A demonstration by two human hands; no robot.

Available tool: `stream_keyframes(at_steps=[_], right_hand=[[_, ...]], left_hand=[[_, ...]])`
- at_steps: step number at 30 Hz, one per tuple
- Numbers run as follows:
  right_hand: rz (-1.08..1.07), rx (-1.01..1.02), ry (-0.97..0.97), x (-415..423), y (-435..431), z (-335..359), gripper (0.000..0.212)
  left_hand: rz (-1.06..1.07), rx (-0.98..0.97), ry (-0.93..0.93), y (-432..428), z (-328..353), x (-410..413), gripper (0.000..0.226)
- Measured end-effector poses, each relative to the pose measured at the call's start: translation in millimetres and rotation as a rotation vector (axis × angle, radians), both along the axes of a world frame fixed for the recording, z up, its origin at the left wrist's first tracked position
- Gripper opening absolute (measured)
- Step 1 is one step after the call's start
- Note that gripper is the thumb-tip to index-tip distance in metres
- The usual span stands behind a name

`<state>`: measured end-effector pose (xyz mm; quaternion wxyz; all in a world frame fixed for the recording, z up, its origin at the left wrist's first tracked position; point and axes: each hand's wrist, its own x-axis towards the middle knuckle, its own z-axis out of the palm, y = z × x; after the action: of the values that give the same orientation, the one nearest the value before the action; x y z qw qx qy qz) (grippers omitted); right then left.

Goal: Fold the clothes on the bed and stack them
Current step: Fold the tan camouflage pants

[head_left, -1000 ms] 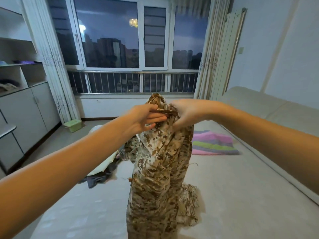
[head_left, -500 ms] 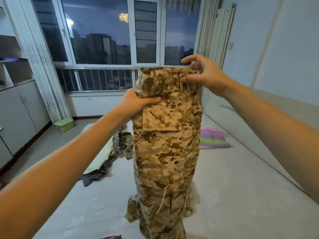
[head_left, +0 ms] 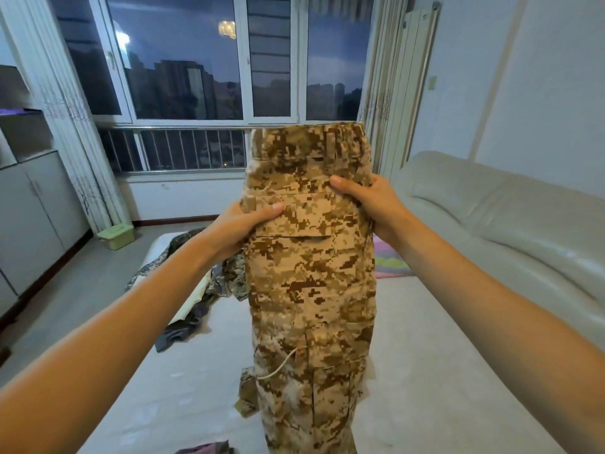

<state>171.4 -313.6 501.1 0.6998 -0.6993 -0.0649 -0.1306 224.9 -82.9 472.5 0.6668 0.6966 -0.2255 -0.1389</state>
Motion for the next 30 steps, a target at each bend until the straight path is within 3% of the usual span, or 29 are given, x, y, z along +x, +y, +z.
stream_keyframes(at_steps=[3, 5, 6, 8, 10, 14, 16, 19, 25, 28, 30], right_hand=[[0.141, 0.073, 0.049, -6, -10, -11, 0.054], [0.285, 0.033, 0.183, -14, -18, -34, 0.082], [0.339, -0.021, 0.248, -18, -22, -51, 0.086], [0.308, -0.138, 0.307, -22, -25, -86, 0.071], [0.137, -0.218, 0.252, -24, -22, -111, 0.045], [0.071, -0.157, 0.213, -34, -16, -141, 0.025], [0.078, -0.098, 0.206, -40, -13, -156, 0.026], [0.048, 0.000, 0.244, -42, -6, -177, 0.022], [-0.070, 0.046, 0.319, -3, -7, -195, 0.019], [-0.102, 0.072, 0.339, 57, -22, -194, 0.022], [-0.162, 0.052, 0.403, 121, -35, -199, 0.036]], left_hand=[[0.112, -0.063, -0.051, -8, -1, -12, 0.055], [0.141, -0.125, -0.035, -14, -2, -19, 0.051], [0.158, -0.136, -0.030, -16, -5, -21, 0.048], [0.206, -0.111, -0.031, -19, -14, -23, 0.044], [0.265, -0.044, -0.060, -19, -24, -26, 0.037], [0.320, 0.179, -0.331, -8, -42, -28, 0.015], [0.186, 0.217, -0.308, 8, -52, -31, 0.017], [-0.088, 0.306, -0.071, 23, -89, -29, 0.034], [0.241, 0.142, 0.175, 11, -149, 5, 0.032], [0.307, 0.109, 0.163, -14, -144, 60, 0.032], [0.394, 0.131, 0.111, -33, -146, 116, 0.045]])
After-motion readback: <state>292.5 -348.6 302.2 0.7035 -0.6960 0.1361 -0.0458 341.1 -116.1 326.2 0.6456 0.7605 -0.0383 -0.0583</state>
